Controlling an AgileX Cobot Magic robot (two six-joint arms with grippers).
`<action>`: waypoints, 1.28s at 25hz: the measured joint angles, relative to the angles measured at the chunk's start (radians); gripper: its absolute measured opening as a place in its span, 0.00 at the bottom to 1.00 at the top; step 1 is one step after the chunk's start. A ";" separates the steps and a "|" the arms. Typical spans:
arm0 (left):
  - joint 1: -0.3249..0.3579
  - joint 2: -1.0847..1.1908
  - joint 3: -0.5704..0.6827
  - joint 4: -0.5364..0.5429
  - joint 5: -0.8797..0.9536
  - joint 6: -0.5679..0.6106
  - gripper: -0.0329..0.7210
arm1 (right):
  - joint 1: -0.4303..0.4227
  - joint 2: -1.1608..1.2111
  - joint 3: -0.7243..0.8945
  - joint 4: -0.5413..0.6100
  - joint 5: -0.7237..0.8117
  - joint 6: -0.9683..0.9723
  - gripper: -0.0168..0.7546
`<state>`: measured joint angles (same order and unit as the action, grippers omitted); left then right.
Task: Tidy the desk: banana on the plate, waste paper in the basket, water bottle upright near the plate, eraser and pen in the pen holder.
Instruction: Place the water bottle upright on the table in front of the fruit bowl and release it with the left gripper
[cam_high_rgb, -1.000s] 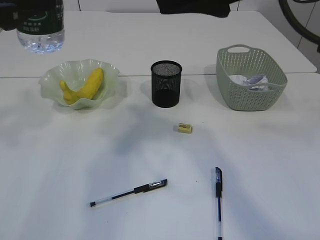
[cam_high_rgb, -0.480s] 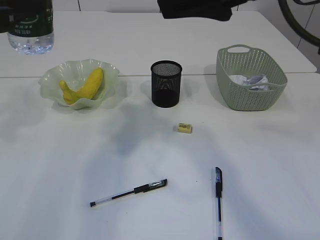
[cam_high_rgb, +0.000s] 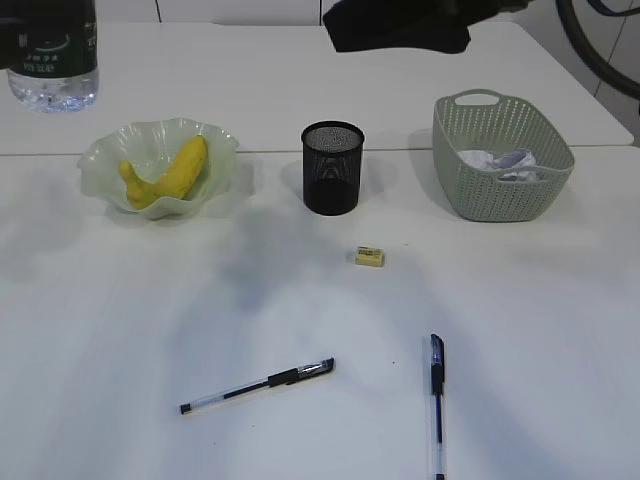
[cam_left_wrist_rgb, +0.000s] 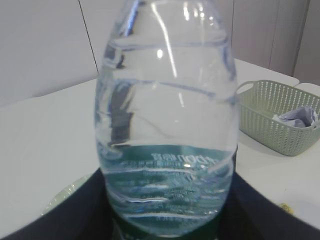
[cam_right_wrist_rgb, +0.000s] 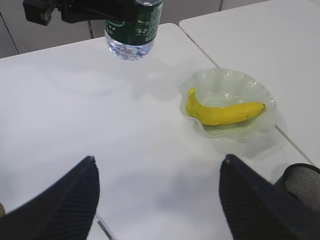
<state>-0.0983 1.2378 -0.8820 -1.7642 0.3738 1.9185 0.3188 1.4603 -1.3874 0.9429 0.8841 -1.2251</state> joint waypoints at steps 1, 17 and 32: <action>0.000 0.003 0.000 0.000 -0.002 0.000 0.55 | 0.000 0.000 0.000 0.000 0.000 0.002 0.74; 0.000 0.007 -0.043 0.204 0.000 -0.214 0.55 | 0.000 0.000 0.000 -0.003 0.023 0.018 0.73; -0.107 0.007 -0.048 0.790 -0.216 -0.856 0.55 | 0.000 -0.057 0.000 -0.036 0.035 0.042 0.73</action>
<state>-0.2055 1.2446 -0.9295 -0.9740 0.1574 1.0628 0.3188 1.4034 -1.3874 0.9066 0.9189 -1.1828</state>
